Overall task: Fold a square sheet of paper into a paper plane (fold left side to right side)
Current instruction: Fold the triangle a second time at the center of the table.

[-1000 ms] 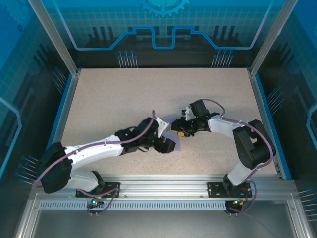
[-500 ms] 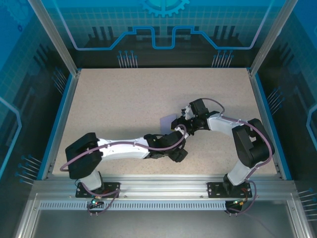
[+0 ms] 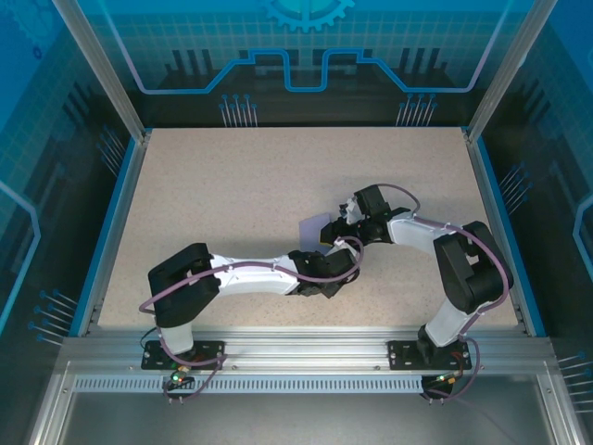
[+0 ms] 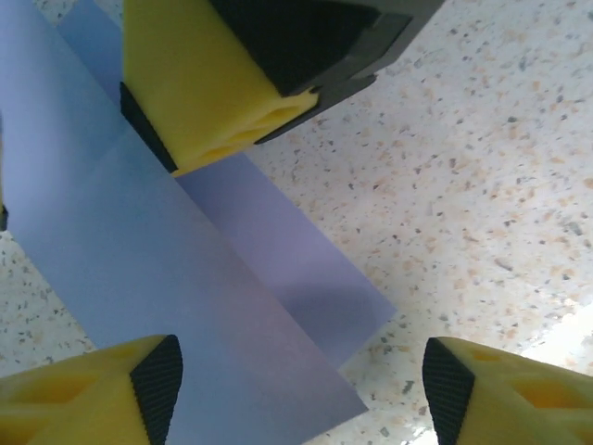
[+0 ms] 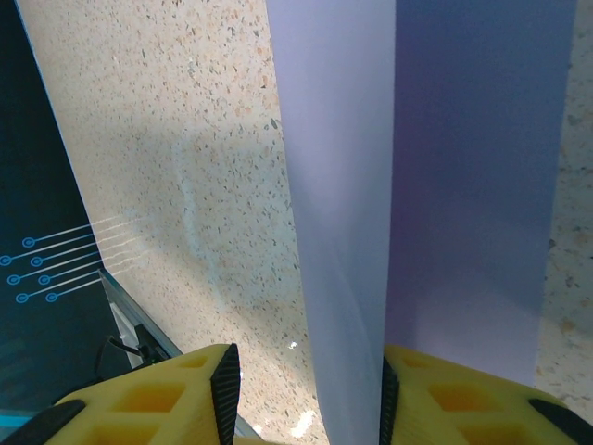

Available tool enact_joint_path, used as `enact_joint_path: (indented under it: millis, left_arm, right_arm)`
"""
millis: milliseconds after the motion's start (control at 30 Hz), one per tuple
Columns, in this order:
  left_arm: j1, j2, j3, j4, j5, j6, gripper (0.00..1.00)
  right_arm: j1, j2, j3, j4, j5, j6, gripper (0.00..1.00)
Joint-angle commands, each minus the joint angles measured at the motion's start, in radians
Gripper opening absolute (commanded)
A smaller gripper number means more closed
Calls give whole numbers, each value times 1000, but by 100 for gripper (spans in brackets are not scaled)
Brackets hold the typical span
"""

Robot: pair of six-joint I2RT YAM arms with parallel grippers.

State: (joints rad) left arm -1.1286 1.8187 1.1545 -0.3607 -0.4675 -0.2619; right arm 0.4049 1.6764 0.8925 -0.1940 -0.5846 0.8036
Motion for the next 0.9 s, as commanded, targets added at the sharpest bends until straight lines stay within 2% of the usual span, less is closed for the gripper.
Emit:
enact_joint_path:
  millis: [0, 200, 400, 633, 867]
  left_arm:
    - [-5, -6, 24, -21, -21, 25, 48]
    - [-4, -44, -2, -3, -14, 25, 24]
    - [19, -75, -35, 23, 36, -4, 6]
    - [89, -138, -111, 96, 216, -50, 1]
    - [183, -205, -213, 231, 450, -120, 2]
  right_arm:
    - [-12, 13, 21, -33, -11, -21, 43]
    - [-13, 14, 26, -50, -1, -37, 43]
    - [-13, 9, 34, -55, 0, -52, 44]
    - [-23, -50, 24, 10, 21, -52, 47]
    - [-50, -172, -36, 43, 81, -56, 53]
